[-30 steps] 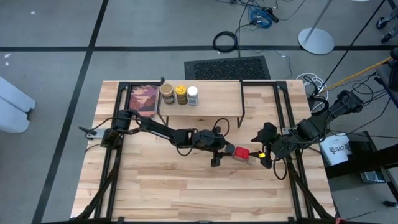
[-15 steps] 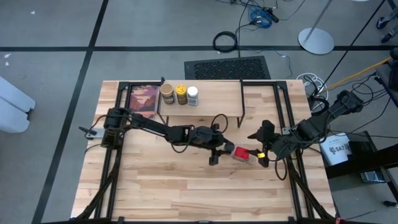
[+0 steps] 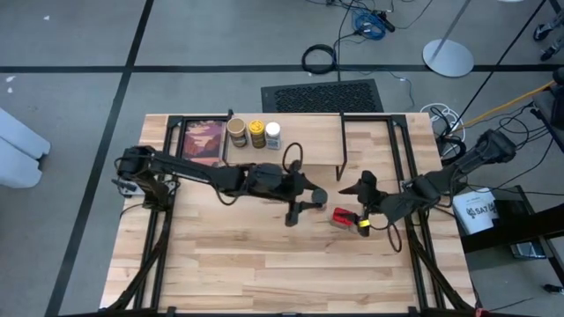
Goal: Shelf spices
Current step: Put the orange seasoning bottle on the shelf
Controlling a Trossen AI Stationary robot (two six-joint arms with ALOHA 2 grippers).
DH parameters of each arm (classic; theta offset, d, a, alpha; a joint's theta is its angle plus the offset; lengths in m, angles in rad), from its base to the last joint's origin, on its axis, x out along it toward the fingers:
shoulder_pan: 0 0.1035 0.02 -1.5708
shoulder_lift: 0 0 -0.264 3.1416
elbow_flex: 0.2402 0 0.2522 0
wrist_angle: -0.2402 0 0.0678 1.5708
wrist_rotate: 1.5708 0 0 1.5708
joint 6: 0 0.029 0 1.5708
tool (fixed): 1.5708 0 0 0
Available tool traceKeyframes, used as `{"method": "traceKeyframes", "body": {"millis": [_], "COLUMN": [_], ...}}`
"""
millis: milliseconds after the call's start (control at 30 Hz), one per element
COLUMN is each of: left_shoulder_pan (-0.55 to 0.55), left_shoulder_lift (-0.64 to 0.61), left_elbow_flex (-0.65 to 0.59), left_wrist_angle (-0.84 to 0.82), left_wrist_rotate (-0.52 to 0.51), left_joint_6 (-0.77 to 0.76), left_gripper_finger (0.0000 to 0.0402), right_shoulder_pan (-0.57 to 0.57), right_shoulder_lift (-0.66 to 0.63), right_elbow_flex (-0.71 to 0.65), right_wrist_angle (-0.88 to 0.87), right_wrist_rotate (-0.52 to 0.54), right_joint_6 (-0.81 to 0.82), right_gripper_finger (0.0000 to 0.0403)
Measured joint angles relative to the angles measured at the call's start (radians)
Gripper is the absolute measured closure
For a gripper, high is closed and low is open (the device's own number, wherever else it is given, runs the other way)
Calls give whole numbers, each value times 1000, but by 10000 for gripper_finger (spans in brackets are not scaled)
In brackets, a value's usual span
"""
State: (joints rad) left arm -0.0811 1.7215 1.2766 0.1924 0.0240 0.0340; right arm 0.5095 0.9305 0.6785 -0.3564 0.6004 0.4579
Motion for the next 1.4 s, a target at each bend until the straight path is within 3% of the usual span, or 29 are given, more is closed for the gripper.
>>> {"method": "traceKeyframes", "body": {"millis": [133,333,500,700,1033,1400], "left_shoulder_pan": [0,-3,-5,-5,-5,-5], "left_shoulder_lift": [-44,-58,-57,-57,-57,-57], "left_elbow_flex": [1,1,1,1,1,1], "left_wrist_angle": [-4,-22,-21,-20,-29,-49], "left_wrist_rotate": [0,0,-1,-1,-2,-4], "left_joint_6": [6,28,32,48,52,51], "left_gripper_finger": [194,194,194,194,194,182], "right_shoulder_pan": [-47,-164,-250,-299,-319,-318], "right_shoulder_lift": [0,15,61,153,229,226], "right_elbow_flex": [-27,-29,-29,-29,-29,-29], "right_wrist_angle": [148,270,335,473,589,588], "right_wrist_rotate": [-39,-199,-359,-452,-472,-471], "right_joint_6": [-98,-174,-194,-260,-313,-326], "right_gripper_finger": [76,75,75,76,97,196]}}
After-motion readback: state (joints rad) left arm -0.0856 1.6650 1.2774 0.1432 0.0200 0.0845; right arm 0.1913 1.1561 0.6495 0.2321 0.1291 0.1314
